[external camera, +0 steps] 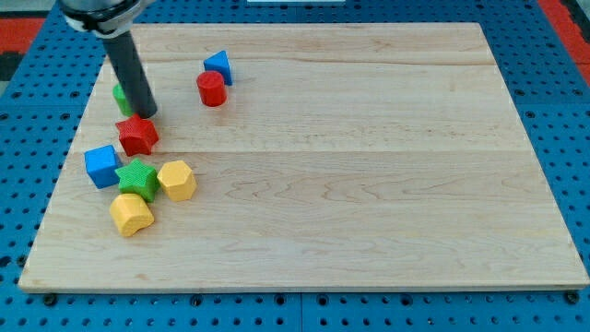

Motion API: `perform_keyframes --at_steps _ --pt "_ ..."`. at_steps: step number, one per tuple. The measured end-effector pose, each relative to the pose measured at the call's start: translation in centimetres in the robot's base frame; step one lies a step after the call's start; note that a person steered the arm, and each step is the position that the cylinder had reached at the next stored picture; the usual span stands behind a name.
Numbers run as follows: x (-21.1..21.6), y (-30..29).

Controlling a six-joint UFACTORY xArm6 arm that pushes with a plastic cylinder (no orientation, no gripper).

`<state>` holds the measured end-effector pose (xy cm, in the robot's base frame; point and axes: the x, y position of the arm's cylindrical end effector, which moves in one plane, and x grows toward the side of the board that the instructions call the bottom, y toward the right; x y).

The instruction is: Push the blue triangle in between the red star and yellow hexagon

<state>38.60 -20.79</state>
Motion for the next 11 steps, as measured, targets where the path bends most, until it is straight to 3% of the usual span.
perform_keyframes --at_steps 3,4,5,6,7,11 --pt "7.3 3.3" --pt "4.3 6.0" --pt "-1.8 13.1" --pt "-8.4 15.7" --pt "-13.2 11.0" --pt "4.4 4.6"
